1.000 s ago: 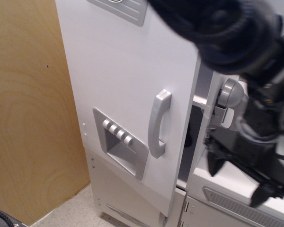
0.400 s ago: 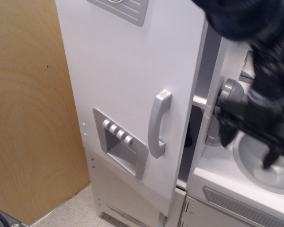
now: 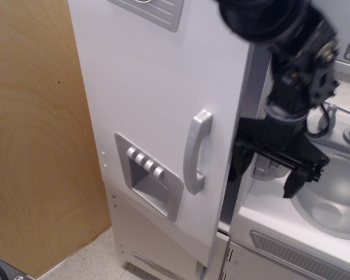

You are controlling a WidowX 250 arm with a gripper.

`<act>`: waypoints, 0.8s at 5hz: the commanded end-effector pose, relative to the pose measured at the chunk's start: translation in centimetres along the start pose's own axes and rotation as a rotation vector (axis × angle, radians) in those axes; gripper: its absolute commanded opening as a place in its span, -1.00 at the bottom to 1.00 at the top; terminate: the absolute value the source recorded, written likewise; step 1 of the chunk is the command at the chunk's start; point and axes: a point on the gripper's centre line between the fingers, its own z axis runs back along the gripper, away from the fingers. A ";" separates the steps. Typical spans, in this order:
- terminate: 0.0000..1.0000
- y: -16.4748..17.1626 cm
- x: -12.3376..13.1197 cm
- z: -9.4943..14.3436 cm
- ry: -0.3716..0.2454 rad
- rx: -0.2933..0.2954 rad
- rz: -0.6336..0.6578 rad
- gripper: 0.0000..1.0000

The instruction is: Open fridge

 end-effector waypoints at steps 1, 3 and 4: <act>-1.00 3.2 -5.1 3.0 -0.056 0.054 0.031 1.00; -1.00 9.1 -9.0 3.9 -0.107 0.092 0.135 1.00; -1.00 13.7 -10.5 2.9 -0.098 0.133 0.336 1.00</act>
